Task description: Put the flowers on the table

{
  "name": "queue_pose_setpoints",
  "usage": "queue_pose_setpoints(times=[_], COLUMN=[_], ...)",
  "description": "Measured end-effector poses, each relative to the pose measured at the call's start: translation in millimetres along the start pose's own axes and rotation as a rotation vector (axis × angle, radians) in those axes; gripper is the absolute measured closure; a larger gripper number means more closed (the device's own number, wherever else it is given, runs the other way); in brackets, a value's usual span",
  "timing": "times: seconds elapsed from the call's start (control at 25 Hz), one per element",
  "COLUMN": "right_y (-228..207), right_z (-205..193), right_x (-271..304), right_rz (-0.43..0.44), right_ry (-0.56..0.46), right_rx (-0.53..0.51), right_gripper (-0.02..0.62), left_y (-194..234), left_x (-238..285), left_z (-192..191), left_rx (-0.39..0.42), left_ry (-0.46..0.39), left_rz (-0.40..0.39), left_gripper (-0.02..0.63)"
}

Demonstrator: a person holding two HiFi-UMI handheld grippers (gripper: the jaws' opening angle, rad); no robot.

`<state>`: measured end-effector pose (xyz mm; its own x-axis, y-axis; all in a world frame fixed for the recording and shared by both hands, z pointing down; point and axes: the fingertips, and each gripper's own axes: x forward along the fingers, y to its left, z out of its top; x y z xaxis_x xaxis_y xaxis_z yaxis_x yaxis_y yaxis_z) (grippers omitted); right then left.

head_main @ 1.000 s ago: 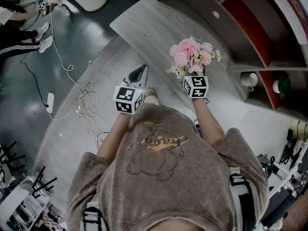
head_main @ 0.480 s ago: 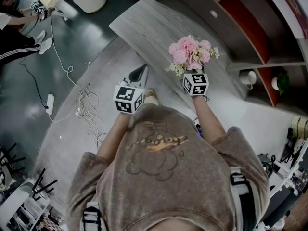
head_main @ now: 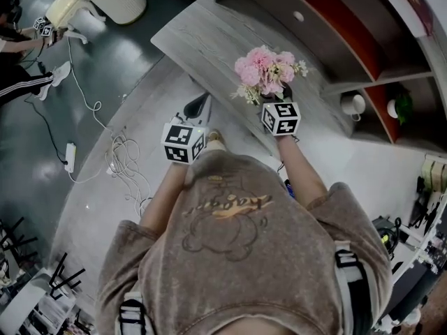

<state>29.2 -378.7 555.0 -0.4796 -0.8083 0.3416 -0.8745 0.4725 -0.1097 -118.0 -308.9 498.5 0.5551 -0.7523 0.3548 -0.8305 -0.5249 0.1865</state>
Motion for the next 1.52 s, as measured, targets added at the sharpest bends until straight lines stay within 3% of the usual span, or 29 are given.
queue_pose_setpoints(times=[0.76,0.96,1.08,1.32,1.52], right_y=[-1,5,6,3,-1], right_z=[9,19,24,36,36], right_x=[-115,-146,-159,-175,-179], right_rz=[-0.001,0.049,0.046,0.023,0.011], right_ry=[-0.051,-0.082,-0.087,-0.148,-0.174], right_rx=[0.056,0.061,0.062,0.055,0.050], right_gripper=[0.245,0.351,0.479,0.579,0.598], left_y=[-68,-83,-86,-85,-79], left_x=[9,2,-9,-22,-25], left_z=[11,16,19,21,23], left_rx=[0.016,0.022,0.035,0.051,0.031], left_ry=[-0.041,-0.064,-0.085,-0.124,-0.157], left_rz=[-0.086,-0.073,-0.053,-0.015,0.014], left_gripper=[0.588,0.588,0.588,0.588,0.588])
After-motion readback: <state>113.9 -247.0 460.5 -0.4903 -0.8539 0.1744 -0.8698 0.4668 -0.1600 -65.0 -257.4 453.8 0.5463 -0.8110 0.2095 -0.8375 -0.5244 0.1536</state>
